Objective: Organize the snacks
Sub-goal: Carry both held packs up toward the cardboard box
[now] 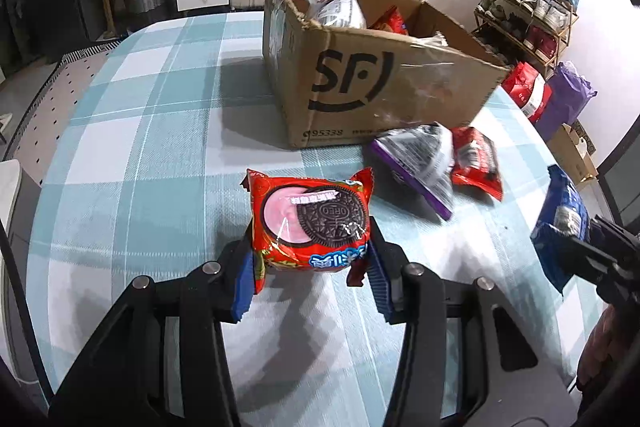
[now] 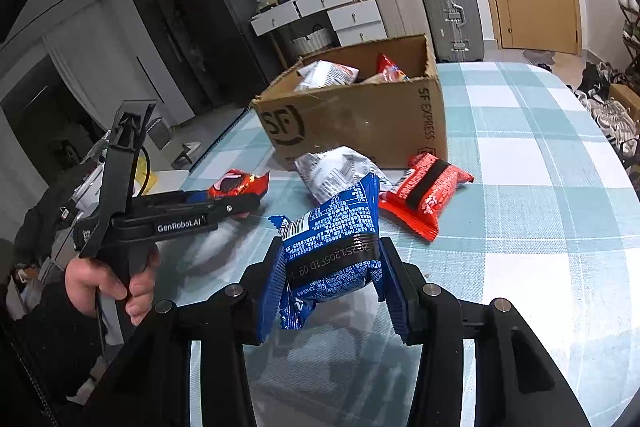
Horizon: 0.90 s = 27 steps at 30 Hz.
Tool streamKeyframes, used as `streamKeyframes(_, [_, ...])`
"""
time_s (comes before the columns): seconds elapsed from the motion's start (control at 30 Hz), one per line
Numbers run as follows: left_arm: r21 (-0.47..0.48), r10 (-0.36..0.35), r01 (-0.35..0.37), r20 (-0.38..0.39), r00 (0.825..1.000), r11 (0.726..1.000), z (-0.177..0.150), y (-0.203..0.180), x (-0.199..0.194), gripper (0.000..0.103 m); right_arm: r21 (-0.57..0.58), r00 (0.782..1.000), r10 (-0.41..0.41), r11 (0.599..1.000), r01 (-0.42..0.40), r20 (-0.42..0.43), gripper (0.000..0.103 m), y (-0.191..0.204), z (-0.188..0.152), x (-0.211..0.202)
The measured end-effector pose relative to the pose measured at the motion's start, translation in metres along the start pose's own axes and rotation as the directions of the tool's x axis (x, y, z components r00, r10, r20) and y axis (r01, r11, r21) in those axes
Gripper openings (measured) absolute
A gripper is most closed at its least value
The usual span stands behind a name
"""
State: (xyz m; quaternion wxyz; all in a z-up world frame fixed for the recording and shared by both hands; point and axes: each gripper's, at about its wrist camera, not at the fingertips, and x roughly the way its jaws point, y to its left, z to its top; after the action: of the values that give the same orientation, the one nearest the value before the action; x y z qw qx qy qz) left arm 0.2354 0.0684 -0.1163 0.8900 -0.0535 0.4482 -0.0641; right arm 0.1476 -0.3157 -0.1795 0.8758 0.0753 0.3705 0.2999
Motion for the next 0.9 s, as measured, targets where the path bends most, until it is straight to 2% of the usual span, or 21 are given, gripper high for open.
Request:
streamKeyframes(0.23, [0.017, -0.023, 0.022, 0.022, 1.0, 1.0, -0.015, -0.019, -0.031, 0.044, -0.007, 1.0, 0.021, 1.0, -0.021, 0.021, 0.046, 0.013, 0.001, -0.015])
streamKeyframes(0.43, [0.026, -0.04, 0.039, 0.037, 0.999, 0.999, -0.014, -0.031, -0.052, 0.044, -0.018, 0.998, 0.035, 0.999, -0.034, 0.043, 0.046, 0.023, 0.005, -0.029])
streamKeyframes(0.7, [0.035, -0.078, 0.076, 0.057, 0.995, 0.996, -0.004, -0.04, -0.08, 0.044, -0.053, 0.996, 0.052, 0.997, -0.048, 0.075, 0.046, 0.037, 0.024, -0.045])
streamKeyframes(0.9, [0.038, -0.117, 0.114, 0.077, 0.99, 0.993, 0.016, -0.041, -0.1, 0.044, -0.079, 0.994, 0.06, 0.995, -0.052, 0.095, 0.046, 0.045, 0.047, -0.055])
